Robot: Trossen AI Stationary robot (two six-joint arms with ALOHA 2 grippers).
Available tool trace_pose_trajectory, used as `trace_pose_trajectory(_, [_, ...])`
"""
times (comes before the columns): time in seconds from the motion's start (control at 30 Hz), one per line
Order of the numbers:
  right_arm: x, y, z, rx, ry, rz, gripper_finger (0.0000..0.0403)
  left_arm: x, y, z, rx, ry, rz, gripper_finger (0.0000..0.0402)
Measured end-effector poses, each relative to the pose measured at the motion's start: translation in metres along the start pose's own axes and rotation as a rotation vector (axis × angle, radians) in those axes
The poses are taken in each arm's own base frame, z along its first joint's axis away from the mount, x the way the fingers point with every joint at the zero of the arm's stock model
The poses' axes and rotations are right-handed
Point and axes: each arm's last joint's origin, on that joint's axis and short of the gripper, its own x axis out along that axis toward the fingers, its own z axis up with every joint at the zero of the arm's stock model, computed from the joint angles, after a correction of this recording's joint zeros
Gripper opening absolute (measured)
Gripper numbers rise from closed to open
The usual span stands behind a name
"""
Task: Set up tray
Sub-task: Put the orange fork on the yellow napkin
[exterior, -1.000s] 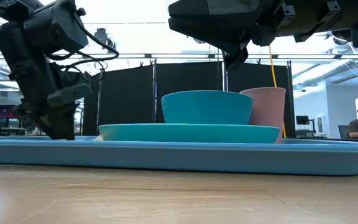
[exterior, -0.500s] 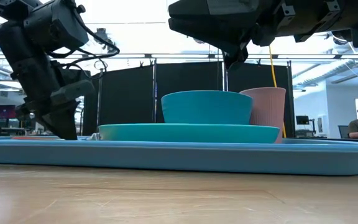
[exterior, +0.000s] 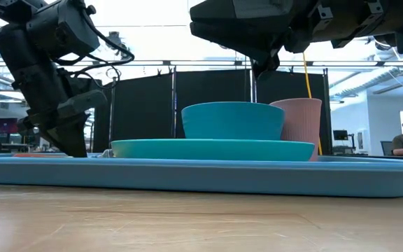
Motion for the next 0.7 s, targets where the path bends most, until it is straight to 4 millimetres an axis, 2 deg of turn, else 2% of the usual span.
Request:
trace_pose_trajectory(0.23, [0.0, 0.0, -0.001, -0.009, 0.006, -0.001, 0.007, -0.004, 0.002, 0.002, -0.022, 0.0, -0.01, 0.0006])
trace_pose_trajectory(0.43, [0.0, 0.0, -0.001, -0.029, 0.006, 0.0, 0.007, -0.017, 0.007, 0.012, -0.055, -0.008, -0.026, 0.0008])
trace_pose_trajectory(0.7, [0.0, -0.001, -0.001, -0.033, 0.014, -0.002, 0.007, -0.027, 0.001, 0.018, -0.136, -0.034, -0.144, 0.0009])
